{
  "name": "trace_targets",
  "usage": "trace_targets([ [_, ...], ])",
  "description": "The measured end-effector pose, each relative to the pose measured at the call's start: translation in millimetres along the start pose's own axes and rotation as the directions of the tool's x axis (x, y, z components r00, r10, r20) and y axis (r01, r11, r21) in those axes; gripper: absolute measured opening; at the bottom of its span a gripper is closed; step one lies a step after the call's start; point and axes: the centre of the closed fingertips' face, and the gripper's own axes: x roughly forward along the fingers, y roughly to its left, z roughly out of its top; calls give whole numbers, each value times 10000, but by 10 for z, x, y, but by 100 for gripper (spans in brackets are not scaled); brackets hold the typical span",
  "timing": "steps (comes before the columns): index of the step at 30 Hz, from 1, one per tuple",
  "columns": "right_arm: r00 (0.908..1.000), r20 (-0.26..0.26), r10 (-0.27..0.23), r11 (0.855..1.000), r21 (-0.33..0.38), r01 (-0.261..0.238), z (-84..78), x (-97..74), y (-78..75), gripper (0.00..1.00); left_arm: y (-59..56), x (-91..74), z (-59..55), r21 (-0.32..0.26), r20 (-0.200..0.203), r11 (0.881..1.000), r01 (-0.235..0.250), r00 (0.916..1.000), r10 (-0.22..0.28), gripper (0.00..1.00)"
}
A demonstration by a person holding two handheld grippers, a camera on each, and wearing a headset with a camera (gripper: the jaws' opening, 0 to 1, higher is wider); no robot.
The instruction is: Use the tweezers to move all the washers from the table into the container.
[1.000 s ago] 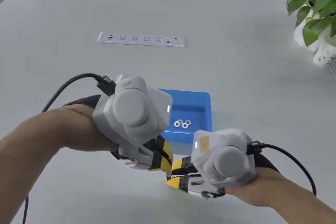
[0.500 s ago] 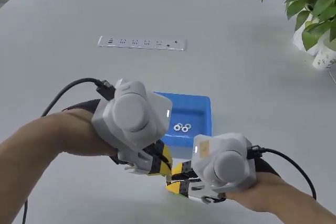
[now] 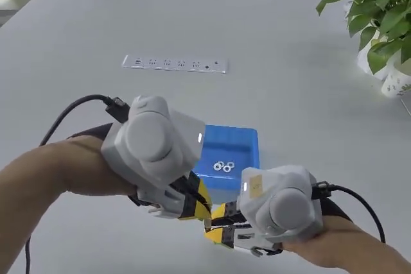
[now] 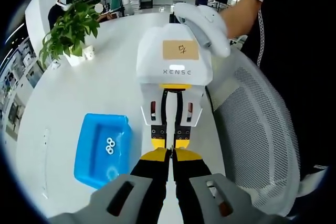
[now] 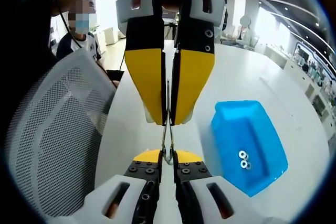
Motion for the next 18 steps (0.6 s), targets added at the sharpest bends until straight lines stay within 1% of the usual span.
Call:
trace_targets([
  [5,10000,55,-62,9999,-121,63,88,-64,-41,10,28,-85,57,34,59,9999,-111,9999,111,6],
  [12,9997,196,-127,9998,-181,131,192,-125,-121,10,101,-193,129,133,125,9996,-262,9996,260,6],
  [18,9992,327,-224,9995,-205,230,275,-170,-210,10,172,-276,180,269,74,9990,-357,9993,355,6],
])
